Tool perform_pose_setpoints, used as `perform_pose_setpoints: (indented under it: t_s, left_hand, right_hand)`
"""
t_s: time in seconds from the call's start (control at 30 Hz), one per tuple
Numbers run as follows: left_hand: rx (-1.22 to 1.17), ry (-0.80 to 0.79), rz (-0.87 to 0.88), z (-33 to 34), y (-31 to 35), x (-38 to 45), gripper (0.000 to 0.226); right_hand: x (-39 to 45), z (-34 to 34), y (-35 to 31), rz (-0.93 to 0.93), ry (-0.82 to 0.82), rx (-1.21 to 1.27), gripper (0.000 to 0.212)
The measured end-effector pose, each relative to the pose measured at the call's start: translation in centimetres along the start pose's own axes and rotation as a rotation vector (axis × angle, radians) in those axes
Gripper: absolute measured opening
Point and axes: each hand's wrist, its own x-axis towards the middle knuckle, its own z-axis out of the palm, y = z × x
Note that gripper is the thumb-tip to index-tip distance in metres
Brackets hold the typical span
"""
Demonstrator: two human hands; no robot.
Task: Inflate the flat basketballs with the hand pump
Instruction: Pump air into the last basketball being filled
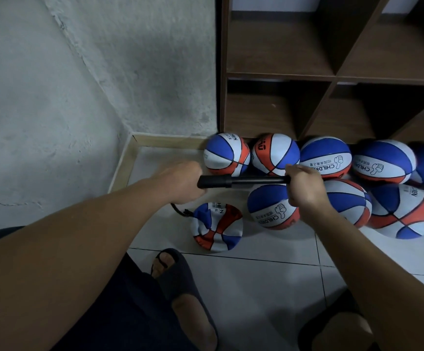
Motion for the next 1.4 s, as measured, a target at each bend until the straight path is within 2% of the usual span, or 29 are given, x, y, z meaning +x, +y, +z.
perform_pose_setpoints:
  t_s: [0.1,0.27,0.57,0.73,0.83,0.93,1.03,1.27,1.4]
  left_hand:
    - [0.058,0.014,0.013,0.3,1.1,-0.4,0.026]
    - [0.215,0.078,0.084,0.1,1.6,-0.6,0.031]
    - [0.239,0.07,0.145,0.8,2.3,-0.4,0.035]
    - [0.195,0.06,0.161,0.7,1.6,0.0,0.03]
    - [0.153,0.054,0.108,0.5,0.5,0.4,0.028]
    - [0.073,0.027,0.029,0.1,-1.1,0.8,0.027]
    - [0.024,0.012,0.041,0.3,-0.7,0.8,0.027]
    - [0.171,0.052,0.065,0.5,0.7,0.2,0.029]
    - [0.16,0.028,0.085,1.1,1.3,-0.3,0.033]
  right_hand:
    - [-1.3,1.7,0.3,-0.045,0.043,-0.032,0.026]
    - [-4.0,5.0,0.8,-0.145,0.01,-0.093,0.033]
    - [-6.0,7.2,0.4,-0.136,-0.124,-0.043,0.041]
    - [-4.7,6.6,0.7,-0.146,-0.187,-0.079,0.034]
    - [-2.8,4.5,0.3,-0.187,-0.168,-0.091,0.031]
    - [-0.4,1.1,-0.4,-0.092,-0.088,-0.049,0.026]
    - [0.4,-0.3,-0.5,-0.034,-0.044,-0.031,0.024]
    - [-2.7,4.4,0.5,-0.076,-0.052,-0.089,0.029]
    - [-4.3,6.3,0.4,-0.143,-0.089,-0.114,0.033]
